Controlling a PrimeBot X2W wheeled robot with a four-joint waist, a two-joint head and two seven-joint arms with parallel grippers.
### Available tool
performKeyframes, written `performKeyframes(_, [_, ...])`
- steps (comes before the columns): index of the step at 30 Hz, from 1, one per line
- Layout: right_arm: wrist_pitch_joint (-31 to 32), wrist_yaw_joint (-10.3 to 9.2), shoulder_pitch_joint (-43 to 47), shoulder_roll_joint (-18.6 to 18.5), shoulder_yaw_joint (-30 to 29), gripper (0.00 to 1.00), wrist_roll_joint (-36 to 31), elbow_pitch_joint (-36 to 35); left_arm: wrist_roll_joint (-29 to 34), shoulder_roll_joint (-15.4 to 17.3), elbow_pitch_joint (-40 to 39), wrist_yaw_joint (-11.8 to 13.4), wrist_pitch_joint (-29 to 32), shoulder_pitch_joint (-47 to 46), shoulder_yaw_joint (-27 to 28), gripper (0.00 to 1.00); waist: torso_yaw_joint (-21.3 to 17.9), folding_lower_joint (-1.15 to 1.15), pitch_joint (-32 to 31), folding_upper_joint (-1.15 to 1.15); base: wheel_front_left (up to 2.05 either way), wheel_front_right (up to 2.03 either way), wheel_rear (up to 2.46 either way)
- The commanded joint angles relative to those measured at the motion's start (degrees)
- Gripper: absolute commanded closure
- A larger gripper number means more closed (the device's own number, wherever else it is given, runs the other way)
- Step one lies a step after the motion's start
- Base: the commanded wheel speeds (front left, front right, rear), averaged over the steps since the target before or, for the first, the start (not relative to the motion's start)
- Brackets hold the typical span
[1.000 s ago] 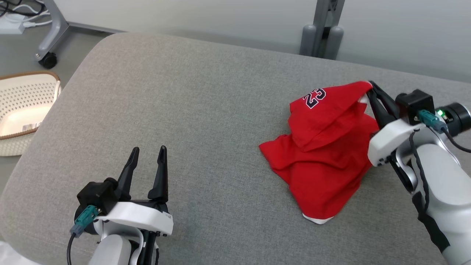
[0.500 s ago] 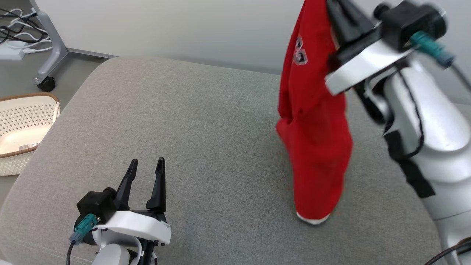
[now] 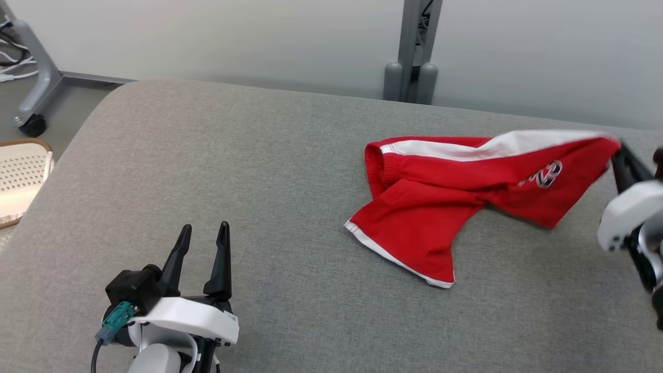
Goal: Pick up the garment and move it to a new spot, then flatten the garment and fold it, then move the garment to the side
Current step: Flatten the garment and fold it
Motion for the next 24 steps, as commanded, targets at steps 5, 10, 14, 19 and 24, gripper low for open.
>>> performKeyframes(5, [1.94,-0.01,3.62,0.07,1.04,1.0,1.93,6.39,0.63,0.18,0.3,-0.21,-0.18,-0.13,0.56,0.0,-2.13,0.0,0.25,0.0,0.0,0.0,0.0])
performKeyframes(10, [2.24,-0.01,4.17,1.17,2.6,0.0,2.89,9.27,1.14,0.2,0.5,-0.41,-0.18,-0.69,0.9,0.0,-4.62,0.0,0.29,0.0,0.0,0.0,0.0])
performKeyframes(14, [1.7,-0.01,2.22,0.71,4.15,0.0,4.32,8.71,1.53,0.2,0.7,-0.51,-0.18,-0.81,1.12,0.0,-7.04,0.0,-0.25,0.0,0.0,0.0,0.0])
performKeyframes(19, [-0.18,-0.01,1.09,0.92,3.7,0.0,5.42,4.34,1.57,0.2,0.51,-0.54,-0.18,-0.47,1.42,0.0,-8.51,0.0,-1.33,0.0,0.0,0.0,0.0])
performKeyframes(24, [-0.65,-0.01,4.45,1.85,2.32,0.0,5.01,-8.09,1.65,0.21,0.18,-0.85,-0.18,0.4,1.47,0.0,-8.48,0.0,-2.43,0.0,0.0,0.0,0.0])
